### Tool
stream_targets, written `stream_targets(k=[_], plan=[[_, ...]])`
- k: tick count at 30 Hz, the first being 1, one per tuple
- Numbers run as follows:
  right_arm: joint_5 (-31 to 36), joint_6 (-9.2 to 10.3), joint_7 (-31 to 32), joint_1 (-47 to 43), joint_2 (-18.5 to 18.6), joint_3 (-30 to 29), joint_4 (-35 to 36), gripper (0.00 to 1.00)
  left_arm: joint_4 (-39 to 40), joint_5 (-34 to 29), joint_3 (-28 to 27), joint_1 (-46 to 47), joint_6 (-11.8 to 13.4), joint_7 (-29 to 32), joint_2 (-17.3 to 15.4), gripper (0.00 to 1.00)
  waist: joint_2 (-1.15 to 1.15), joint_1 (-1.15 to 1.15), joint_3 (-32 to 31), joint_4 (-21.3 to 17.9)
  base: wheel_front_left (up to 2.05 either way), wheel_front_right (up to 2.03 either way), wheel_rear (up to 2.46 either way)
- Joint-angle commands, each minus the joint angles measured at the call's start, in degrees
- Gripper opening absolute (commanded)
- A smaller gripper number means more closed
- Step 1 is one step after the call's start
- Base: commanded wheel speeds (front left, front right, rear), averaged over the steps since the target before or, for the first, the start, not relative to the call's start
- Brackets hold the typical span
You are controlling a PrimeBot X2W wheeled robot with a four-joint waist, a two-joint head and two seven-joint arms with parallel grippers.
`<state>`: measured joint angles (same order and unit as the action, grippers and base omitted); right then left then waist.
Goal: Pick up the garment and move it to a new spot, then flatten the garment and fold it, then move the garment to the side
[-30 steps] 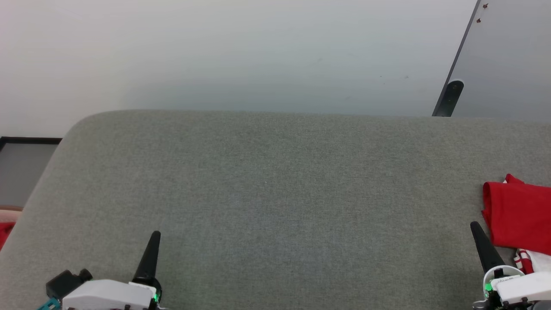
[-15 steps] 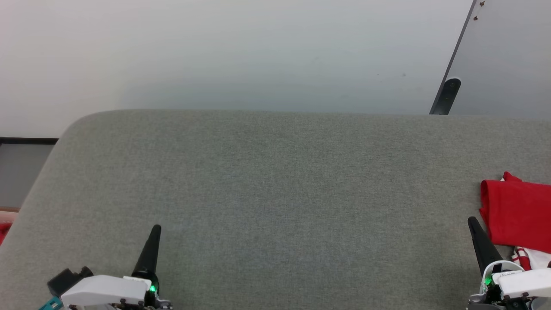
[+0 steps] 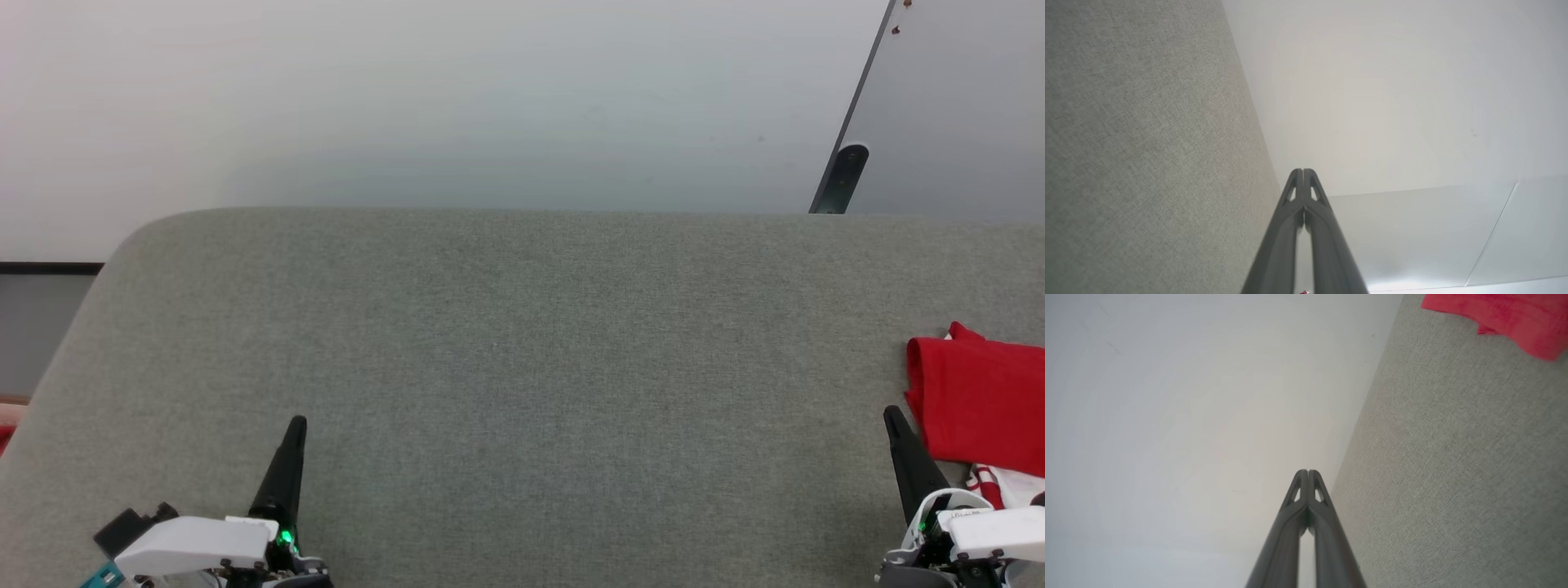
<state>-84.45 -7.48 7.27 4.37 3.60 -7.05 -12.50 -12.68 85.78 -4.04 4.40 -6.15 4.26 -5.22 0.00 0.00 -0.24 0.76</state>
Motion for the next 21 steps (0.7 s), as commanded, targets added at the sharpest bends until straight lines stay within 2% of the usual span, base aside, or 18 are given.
stream_targets(k=[1, 21], plan=[[-1.24, -0.02, -0.23, 1.15, -0.07, 0.15, -0.10, 0.00, -0.16, 1.05, -0.42, 0.73, -0.57, 0.22, 0.28, 0.00, 0.00, 0.00, 0.04, -0.06, 0.00, 0.00, 0.00], [-7.74, -0.02, -0.80, 2.29, -0.83, 0.62, -1.59, 0.00, -1.44, 6.85, -2.07, 2.00, -1.60, 1.84, 2.03, 0.00, 0.00, 0.00, 0.39, -0.71, 0.00, 0.00, 0.00]])
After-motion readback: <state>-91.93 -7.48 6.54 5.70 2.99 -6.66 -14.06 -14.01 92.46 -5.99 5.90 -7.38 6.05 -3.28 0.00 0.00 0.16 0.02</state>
